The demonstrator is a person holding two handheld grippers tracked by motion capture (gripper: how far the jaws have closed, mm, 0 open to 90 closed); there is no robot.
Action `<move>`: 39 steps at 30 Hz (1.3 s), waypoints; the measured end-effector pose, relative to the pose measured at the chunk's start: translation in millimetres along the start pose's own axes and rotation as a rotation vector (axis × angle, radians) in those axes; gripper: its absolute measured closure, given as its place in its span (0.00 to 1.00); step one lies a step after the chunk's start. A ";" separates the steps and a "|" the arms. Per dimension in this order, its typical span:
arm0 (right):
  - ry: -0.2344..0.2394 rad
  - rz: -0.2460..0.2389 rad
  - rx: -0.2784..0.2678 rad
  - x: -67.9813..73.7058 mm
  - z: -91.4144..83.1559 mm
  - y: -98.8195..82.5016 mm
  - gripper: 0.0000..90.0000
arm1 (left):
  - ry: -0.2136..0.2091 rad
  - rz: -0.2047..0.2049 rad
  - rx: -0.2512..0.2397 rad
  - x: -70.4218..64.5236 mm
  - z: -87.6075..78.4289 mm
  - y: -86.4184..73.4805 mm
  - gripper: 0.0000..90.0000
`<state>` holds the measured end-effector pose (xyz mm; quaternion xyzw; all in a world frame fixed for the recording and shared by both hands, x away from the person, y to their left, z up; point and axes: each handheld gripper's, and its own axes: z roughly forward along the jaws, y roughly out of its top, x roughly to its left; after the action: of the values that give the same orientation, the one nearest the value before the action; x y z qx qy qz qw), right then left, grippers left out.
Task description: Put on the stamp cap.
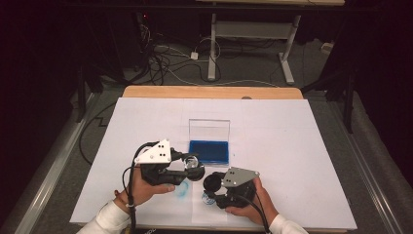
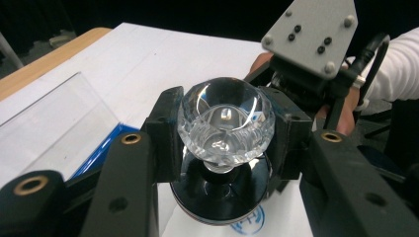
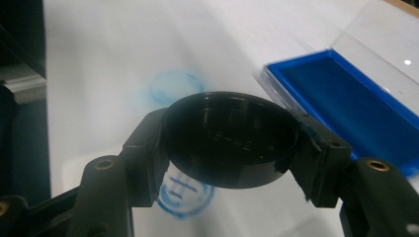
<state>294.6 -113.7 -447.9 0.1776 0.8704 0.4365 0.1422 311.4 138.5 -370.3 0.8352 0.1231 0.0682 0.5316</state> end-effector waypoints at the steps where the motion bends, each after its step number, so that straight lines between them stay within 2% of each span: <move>1: 0.000 -0.003 -0.009 0.8 1.2 2.2 0.43 | -0.008 0.003 -0.002 -0.9 2.1 1.6 0.60; 5: 0.000 -0.001 -0.030 1.6 2.7 10.3 0.43 | -0.018 0.017 0.005 -4.1 10.7 5.6 0.60; 11: 0.002 0.011 -0.066 -2.1 0.9 18.6 0.43 | -0.042 0.004 -0.003 -1.7 20.3 5.2 0.60; 17: 0.001 0.018 -0.085 -2.7 -1.8 20.5 0.43 | -0.044 -0.009 0.012 -1.1 28.7 -0.9 0.60; 20: 0.008 0.026 -0.086 -2.1 -2.0 19.8 0.43 | -0.037 -0.014 0.013 0.0 30.8 -2.8 0.60; 22: 0.007 0.026 -0.090 -1.4 -2.6 20.2 0.43 | -0.052 -0.023 0.004 0.6 32.0 -4.1 0.60; 27: 0.005 0.030 -0.098 -1.4 -3.1 19.3 0.43 | -0.056 -0.031 -0.008 1.4 32.1 -5.5 0.60; 32: 0.002 0.043 -0.121 -1.3 -5.7 19.1 0.43 | -0.085 -0.071 -0.048 6.4 29.3 -9.1 0.60; 39: -0.002 0.036 -0.132 0.4 -8.2 19.3 0.43 | -0.096 -0.077 -0.057 6.4 29.3 -10.1 0.60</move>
<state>294.5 -108.6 -427.6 0.1839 0.8363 0.4952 0.1467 323.4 118.9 -392.0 0.8167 0.1272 0.0110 0.5627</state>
